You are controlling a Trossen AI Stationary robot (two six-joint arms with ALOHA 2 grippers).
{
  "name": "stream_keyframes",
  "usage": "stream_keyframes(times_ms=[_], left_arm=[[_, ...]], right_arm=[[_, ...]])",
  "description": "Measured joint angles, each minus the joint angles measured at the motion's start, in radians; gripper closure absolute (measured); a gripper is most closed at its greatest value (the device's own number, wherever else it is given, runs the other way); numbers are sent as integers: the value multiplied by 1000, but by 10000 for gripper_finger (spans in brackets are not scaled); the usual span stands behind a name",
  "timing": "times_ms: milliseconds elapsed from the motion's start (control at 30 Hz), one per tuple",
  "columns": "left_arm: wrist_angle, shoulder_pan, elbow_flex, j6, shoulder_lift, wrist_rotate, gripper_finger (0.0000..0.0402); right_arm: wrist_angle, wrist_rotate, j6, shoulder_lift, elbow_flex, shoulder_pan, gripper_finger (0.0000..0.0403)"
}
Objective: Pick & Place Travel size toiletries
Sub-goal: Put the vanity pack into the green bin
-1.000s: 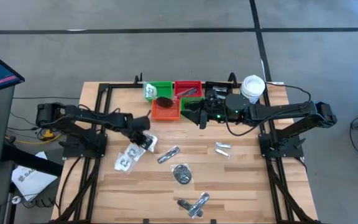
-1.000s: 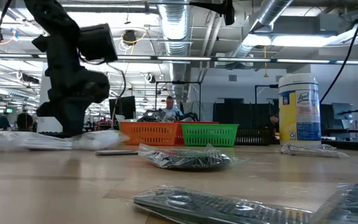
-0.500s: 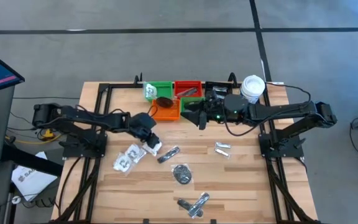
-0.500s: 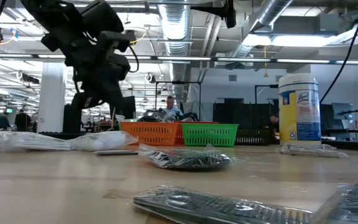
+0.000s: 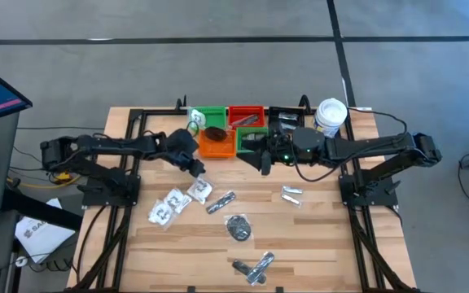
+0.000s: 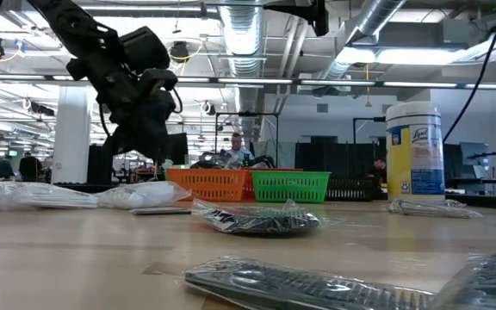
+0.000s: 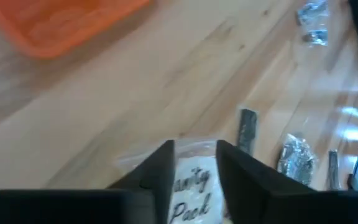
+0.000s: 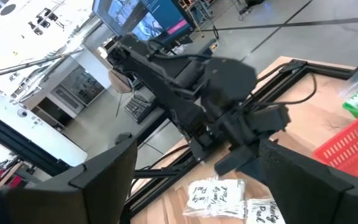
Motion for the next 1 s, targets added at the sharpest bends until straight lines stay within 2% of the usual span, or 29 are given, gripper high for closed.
stream_keyframes(times_ms=[233,333,400,567,767,1000], left_arm=[[-105,88,0,107,0,13,180],[-92,122,-25,129,0,25,150],[-62,145,-55,129,0,69,137],[42,168,-141,120,0,120,120],[175,160,-195,93,0,167,120],[198,148,-196,95,30,170,120]], right_arm=[[0,0,0,0,0,0,76],[0,0,0,0,0,0,76],[0,0,0,0,0,0,76],[0,0,-5,0,0,-3,76],[0,0,-7,0,0,-5,76],[0,0,-8,0,0,-5,76]])
